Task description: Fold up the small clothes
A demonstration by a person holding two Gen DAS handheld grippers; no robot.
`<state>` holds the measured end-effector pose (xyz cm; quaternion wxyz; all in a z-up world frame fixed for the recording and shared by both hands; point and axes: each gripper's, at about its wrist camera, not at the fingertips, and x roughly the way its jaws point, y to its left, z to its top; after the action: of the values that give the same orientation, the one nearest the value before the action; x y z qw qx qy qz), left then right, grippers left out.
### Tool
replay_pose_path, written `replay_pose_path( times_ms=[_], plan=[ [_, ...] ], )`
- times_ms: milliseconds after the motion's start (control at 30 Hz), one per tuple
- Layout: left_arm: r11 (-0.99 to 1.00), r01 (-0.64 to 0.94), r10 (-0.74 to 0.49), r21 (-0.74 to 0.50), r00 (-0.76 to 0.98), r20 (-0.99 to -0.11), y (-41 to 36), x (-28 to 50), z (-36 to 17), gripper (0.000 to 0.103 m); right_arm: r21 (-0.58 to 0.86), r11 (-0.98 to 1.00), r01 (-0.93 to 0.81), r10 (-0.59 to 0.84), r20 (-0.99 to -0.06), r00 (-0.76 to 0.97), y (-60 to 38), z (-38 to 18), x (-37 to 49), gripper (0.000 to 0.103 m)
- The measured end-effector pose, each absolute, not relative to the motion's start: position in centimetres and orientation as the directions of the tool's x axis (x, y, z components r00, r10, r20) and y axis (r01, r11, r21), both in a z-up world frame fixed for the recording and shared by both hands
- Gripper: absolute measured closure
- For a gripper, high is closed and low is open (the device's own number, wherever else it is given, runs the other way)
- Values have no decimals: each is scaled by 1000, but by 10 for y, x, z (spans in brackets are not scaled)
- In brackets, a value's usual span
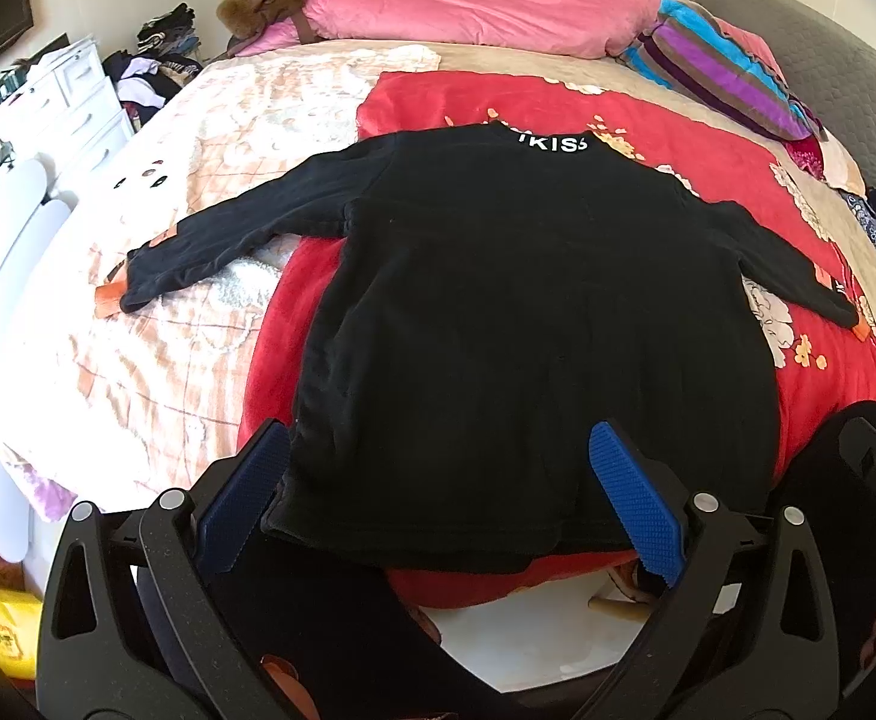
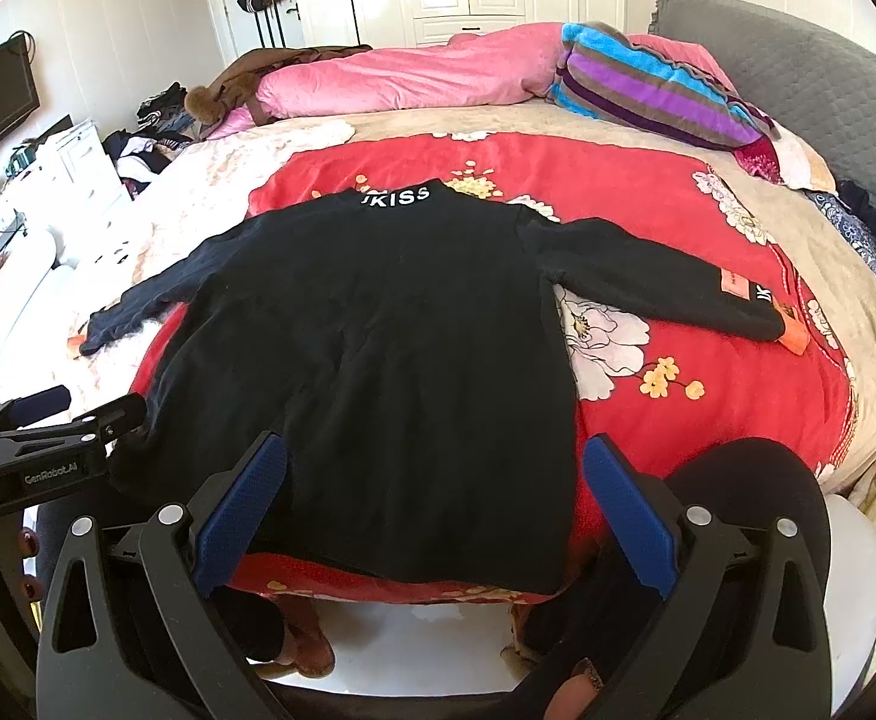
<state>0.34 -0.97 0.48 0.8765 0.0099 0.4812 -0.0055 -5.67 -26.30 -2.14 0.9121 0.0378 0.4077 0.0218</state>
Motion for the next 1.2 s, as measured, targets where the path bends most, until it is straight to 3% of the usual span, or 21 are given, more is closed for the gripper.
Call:
replay_pose_path(
  times_ms=[500,1200],
  plan=[
    [999,32,6,28,542,-840,-29,30,-1,9,89,996,15,56,-741,669,-271,-23,-31,4],
    [998,47,10,43,550,-835,-70,100,-6,9,119,964,239,-82,-718,691,-363,-18,52,4]
  ],
)
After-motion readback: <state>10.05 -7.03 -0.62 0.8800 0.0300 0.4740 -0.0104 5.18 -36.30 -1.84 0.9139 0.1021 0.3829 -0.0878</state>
